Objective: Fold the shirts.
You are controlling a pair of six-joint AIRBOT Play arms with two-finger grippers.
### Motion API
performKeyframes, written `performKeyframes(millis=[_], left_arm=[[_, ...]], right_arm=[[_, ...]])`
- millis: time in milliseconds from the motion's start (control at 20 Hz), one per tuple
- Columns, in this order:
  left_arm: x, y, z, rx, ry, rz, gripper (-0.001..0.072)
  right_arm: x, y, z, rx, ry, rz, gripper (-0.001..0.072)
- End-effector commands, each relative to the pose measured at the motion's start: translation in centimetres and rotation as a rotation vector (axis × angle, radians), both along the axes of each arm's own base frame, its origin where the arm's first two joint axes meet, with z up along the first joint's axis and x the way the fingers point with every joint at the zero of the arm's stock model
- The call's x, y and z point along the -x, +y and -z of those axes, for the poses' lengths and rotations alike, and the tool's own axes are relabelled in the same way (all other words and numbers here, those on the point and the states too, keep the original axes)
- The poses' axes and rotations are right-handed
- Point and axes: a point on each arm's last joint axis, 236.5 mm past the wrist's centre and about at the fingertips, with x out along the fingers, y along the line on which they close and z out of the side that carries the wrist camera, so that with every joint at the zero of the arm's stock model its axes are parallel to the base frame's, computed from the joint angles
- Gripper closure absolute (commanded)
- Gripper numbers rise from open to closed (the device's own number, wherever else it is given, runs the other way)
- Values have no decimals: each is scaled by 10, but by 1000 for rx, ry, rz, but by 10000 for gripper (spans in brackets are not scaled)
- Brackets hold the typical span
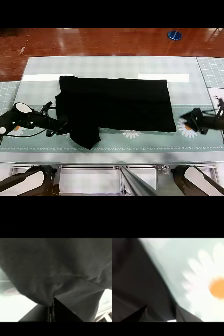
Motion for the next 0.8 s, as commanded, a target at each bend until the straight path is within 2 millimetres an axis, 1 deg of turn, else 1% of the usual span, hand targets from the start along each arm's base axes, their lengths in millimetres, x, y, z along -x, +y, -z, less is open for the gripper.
performKeyframes(millis=[0, 50, 150, 200, 250, 300, 400, 550, 600, 700, 750], left_arm=[[-6, -3, -2, 1, -31, 18, 683], [-6, -3, -2, 1, -31, 17, 683], [-6, -3, -2, 1, -31, 17, 683], [-6, -4, -2, 2, -31, 18, 683], [-6, -4, -2, 2, -31, 18, 683], [-6, -4, -2, 2, -31, 18, 683], [-6, -4, -2, 2, -31, 18, 683], [-6, -3, -2, 1, -32, 17, 683], [-7, -3, -2, 0, -35, 16, 683], [-12, -3, -4, -1, -58, 26, 683], [-19, -1, -8, -4, -77, 28, 683]], right_arm=[[54, 22, 24, -60, 173, -62, 295], [51, 28, 27, -62, 162, -73, 295], [52, 42, 31, -76, 181, -133, 295], [52, 46, 36, -74, 199, -144, 295], [46, 50, 40, -77, 197, -133, 295], [35, 52, 42, -84, 174, -108, 295], [10, 48, 43, -86, 118, -38, 296], [-13, 41, 35, -92, 72, 2, 308], [-19, 41, 32, -104, 54, 7, 369], [-31, 51, 22, -144, -28, -33, 693], [-32, 57, 18, -154, -52, -65, 691]])
